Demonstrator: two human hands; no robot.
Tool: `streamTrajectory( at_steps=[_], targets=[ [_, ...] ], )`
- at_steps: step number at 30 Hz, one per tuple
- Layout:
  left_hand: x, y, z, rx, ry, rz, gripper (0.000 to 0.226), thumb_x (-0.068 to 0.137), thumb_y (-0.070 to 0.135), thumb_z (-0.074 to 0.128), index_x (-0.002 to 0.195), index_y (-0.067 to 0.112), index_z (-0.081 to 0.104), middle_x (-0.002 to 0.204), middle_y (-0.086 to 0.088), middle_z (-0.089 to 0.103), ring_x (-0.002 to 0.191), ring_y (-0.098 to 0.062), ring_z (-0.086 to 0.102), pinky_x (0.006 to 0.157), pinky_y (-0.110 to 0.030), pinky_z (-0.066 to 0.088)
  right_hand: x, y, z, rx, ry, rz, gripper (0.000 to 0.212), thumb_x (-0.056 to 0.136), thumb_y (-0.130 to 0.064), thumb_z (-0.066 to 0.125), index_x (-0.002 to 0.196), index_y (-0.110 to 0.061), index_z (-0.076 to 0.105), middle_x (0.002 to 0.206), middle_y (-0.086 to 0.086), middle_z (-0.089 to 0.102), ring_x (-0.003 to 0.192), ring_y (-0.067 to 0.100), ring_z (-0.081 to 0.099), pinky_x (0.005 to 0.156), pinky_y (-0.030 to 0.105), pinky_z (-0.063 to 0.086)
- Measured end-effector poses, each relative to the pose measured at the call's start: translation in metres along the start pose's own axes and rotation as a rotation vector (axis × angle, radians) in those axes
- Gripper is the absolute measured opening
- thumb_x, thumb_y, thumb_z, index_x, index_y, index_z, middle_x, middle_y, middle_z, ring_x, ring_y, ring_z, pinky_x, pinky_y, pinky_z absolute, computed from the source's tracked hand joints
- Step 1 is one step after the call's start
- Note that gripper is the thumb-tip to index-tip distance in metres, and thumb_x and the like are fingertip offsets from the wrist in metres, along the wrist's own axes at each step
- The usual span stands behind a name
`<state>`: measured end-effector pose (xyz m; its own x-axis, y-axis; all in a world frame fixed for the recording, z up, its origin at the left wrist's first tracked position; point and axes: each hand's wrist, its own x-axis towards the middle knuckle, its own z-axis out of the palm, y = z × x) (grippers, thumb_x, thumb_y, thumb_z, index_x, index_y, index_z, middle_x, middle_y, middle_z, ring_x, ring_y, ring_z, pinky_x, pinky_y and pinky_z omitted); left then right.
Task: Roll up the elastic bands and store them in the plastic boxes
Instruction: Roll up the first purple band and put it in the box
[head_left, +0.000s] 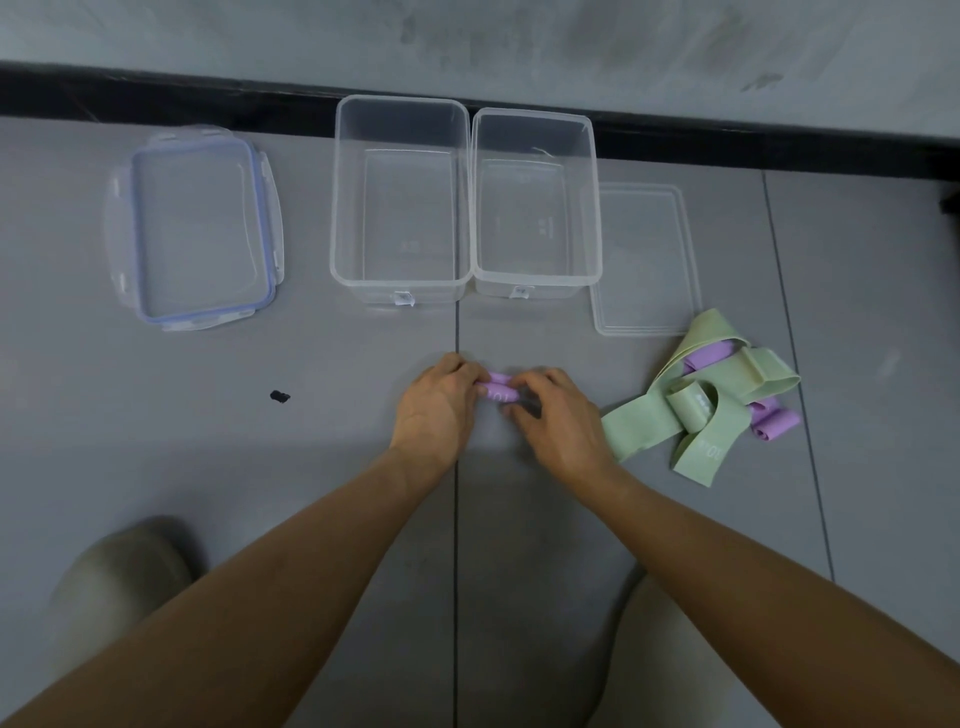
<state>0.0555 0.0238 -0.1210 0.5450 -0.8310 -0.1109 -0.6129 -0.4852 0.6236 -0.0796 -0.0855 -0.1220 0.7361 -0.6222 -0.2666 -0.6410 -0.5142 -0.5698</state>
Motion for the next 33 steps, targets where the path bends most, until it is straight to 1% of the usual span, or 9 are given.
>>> streamTrajectory(
  at_steps=[4, 8, 11, 15, 20, 26, 28, 31, 33],
  targets=[
    [0.005, -0.003, 0.004, 0.053, -0.017, -0.025, 0.01, 0.088, 0.016, 0.064, 0.095, 0.018, 0.07, 0.092, -0.007, 0.062, 0.081, -0.03, 0.063, 0.075, -0.033, 0.048, 0.006, -0.003, -0.006, -0.009, -0.006, 0.007, 0.031, 0.091, -0.04, 0.063, 0.119, -0.028, 0.062, 0.117, -0.003, 0.057, 0.098, 0.019, 0.062, 0.085, 0.038, 0.052],
    [0.006, -0.002, 0.002, 0.052, -0.026, -0.038, 0.009, 0.091, 0.019, 0.061, 0.096, 0.017, 0.069, 0.094, -0.006, 0.061, 0.082, -0.029, 0.061, 0.073, -0.034, 0.046, 0.011, -0.004, -0.009, -0.057, -0.075, 0.022, 0.038, 0.093, -0.043, 0.06, 0.128, -0.028, 0.06, 0.119, 0.0, 0.056, 0.103, 0.022, 0.062, 0.091, 0.039, 0.05],
    [0.007, 0.0, 0.0, 0.036, -0.014, -0.069, 0.012, 0.092, 0.022, 0.059, 0.1, 0.018, 0.067, 0.096, -0.005, 0.062, 0.085, -0.029, 0.061, 0.074, -0.033, 0.044, 0.014, -0.006, -0.009, -0.051, -0.081, 0.025, 0.029, 0.092, -0.044, 0.059, 0.118, -0.031, 0.064, 0.11, -0.003, 0.056, 0.095, 0.02, 0.063, 0.087, 0.04, 0.052],
    [0.008, 0.0, 0.002, 0.025, -0.035, -0.063, 0.03, 0.094, 0.019, 0.057, 0.123, 0.02, 0.063, 0.113, -0.006, 0.062, 0.097, -0.028, 0.063, 0.083, -0.032, 0.046, 0.017, -0.007, -0.008, -0.027, -0.083, 0.037, 0.019, 0.091, -0.044, 0.06, 0.104, -0.031, 0.064, 0.103, -0.005, 0.055, 0.088, 0.018, 0.062, 0.084, 0.042, 0.053],
    [0.005, -0.007, 0.003, -0.006, -0.015, -0.031, 0.018, 0.094, 0.022, 0.059, 0.107, 0.017, 0.07, 0.1, -0.007, 0.059, 0.084, -0.028, 0.063, 0.076, -0.035, 0.05, 0.018, -0.006, -0.011, 0.01, -0.086, 0.004, 0.012, 0.091, -0.04, 0.061, 0.098, -0.031, 0.062, 0.099, -0.007, 0.055, 0.086, 0.015, 0.059, 0.081, 0.037, 0.05],
    [0.012, 0.0, -0.013, -0.107, 0.006, -0.03, 0.018, 0.095, 0.024, 0.056, 0.109, 0.021, 0.067, 0.102, 0.001, 0.066, 0.091, -0.018, 0.061, 0.082, -0.029, 0.046, 0.02, -0.02, -0.027, 0.128, -0.012, 0.023, 0.014, 0.093, -0.04, 0.062, 0.098, -0.028, 0.061, 0.091, -0.011, 0.066, 0.076, 0.014, 0.06, 0.073, 0.032, 0.047],
    [0.017, 0.006, -0.026, -0.121, -0.015, -0.027, 0.018, 0.092, 0.03, 0.06, 0.108, 0.023, 0.067, 0.098, 0.004, 0.067, 0.084, -0.015, 0.059, 0.078, -0.025, 0.045, 0.02, -0.026, -0.034, 0.151, 0.002, 0.017, 0.014, 0.093, -0.042, 0.062, 0.098, -0.028, 0.061, 0.091, -0.014, 0.065, 0.073, 0.012, 0.06, 0.072, 0.031, 0.047],
    [0.029, 0.012, -0.059, -0.058, -0.082, 0.05, 0.016, 0.089, 0.038, 0.064, 0.098, 0.025, 0.066, 0.088, 0.006, 0.065, 0.074, -0.013, 0.056, 0.072, -0.03, 0.047, 0.024, -0.04, -0.049, 0.168, -0.013, -0.018, 0.017, 0.092, -0.044, 0.063, 0.097, -0.028, 0.06, 0.091, -0.016, 0.064, 0.072, 0.009, 0.06, 0.069, 0.031, 0.048],
    [0.038, 0.017, -0.09, -0.035, -0.13, 0.076, 0.014, 0.087, 0.038, 0.067, 0.092, 0.026, 0.065, 0.085, 0.009, 0.064, 0.069, -0.009, 0.052, 0.067, -0.029, 0.044, 0.031, -0.056, -0.065, 0.182, -0.039, -0.049, 0.017, 0.09, -0.043, 0.065, 0.093, -0.028, 0.06, 0.09, -0.014, 0.065, 0.072, 0.008, 0.059, 0.068, 0.031, 0.048]
  ],
)
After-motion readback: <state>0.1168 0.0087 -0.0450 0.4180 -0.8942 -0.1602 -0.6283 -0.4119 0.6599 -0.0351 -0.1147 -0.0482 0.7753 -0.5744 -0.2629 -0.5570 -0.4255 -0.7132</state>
